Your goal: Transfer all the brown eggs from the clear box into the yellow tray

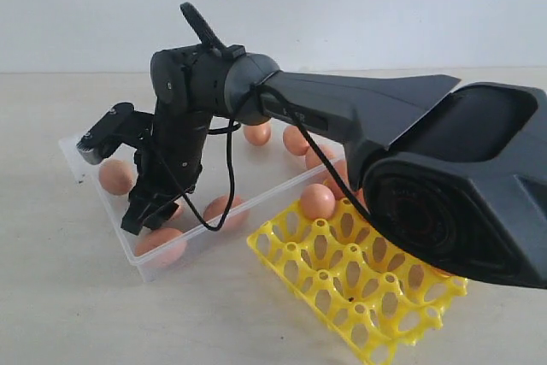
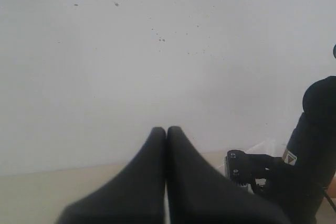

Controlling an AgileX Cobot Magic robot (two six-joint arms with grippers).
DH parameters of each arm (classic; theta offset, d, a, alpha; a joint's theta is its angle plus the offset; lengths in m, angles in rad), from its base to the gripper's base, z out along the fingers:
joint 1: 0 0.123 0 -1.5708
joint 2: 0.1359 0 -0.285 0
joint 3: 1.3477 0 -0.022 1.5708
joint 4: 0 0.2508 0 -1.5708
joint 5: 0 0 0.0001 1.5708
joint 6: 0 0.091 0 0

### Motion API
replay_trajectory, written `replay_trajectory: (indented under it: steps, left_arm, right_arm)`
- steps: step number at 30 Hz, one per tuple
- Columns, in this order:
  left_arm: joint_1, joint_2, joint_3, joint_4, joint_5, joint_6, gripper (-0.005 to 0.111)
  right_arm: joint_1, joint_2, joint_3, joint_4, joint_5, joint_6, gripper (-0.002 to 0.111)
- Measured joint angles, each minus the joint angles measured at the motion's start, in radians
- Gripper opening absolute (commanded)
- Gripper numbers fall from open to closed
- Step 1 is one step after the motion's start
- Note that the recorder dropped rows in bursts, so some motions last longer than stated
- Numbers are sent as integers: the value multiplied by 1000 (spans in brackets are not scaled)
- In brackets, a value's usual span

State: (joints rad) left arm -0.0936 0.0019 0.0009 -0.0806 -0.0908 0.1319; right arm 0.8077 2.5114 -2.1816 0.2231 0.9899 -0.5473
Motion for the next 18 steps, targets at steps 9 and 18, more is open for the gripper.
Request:
replay_trajectory:
  steps: [9, 18]
  left_arm:
    - [0, 0, 0, -6, 0, 0, -4]
    - [0, 0, 0, -8, 0, 0, -4]
  right_arm:
    - [15, -173, 81, -58, -275, 513, 0]
    - [98, -580, 765, -304, -1040, 837, 0]
